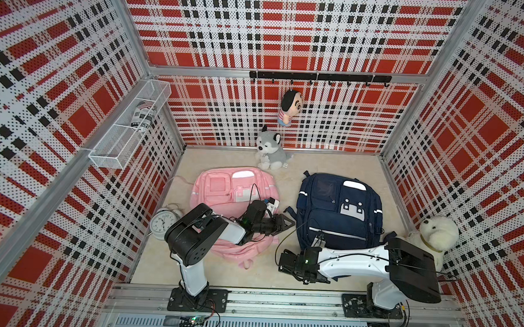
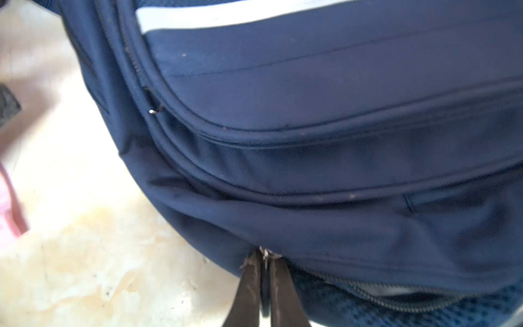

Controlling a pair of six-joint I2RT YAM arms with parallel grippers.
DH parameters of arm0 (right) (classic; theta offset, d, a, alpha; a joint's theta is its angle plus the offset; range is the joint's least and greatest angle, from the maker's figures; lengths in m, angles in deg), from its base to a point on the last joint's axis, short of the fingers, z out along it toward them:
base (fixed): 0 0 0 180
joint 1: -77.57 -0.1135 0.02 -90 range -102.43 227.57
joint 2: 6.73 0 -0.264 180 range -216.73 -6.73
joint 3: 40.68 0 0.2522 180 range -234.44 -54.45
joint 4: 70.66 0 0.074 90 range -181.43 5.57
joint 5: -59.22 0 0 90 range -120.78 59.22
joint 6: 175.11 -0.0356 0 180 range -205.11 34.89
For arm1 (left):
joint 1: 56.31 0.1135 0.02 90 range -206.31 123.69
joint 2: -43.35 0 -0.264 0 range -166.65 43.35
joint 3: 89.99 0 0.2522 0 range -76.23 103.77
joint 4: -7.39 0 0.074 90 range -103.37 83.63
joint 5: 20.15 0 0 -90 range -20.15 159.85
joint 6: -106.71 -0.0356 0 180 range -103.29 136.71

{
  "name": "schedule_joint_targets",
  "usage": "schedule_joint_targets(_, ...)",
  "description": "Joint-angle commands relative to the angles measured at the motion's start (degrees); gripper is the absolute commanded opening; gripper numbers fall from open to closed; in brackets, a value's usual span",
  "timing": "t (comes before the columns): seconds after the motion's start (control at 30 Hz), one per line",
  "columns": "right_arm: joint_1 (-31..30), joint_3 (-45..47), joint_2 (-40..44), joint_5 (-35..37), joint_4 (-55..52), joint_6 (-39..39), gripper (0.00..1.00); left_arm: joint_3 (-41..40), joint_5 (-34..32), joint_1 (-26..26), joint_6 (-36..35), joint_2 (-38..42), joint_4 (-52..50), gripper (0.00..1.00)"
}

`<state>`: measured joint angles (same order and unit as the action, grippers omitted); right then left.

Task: Zip up the backpack
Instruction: Zip the zipper on the backpack.

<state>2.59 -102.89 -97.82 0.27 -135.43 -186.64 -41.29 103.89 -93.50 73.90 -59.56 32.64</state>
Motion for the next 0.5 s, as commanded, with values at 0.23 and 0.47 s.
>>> schedule_joint_targets(0.23, -0.5, 4.7, 6.8, -5.4, 0.7, 5.7, 0.0, -3.6, -2.3, -5.6, 2.5, 3.7, 0.7, 0.54)
schedule_joint_targets(0.47, -0.6, 5.7, 16.0, -1.0, 3.1, 12.7, 0.0, -4.8, -6.1, -8.6, 3.0, 9.2, -4.3, 0.55)
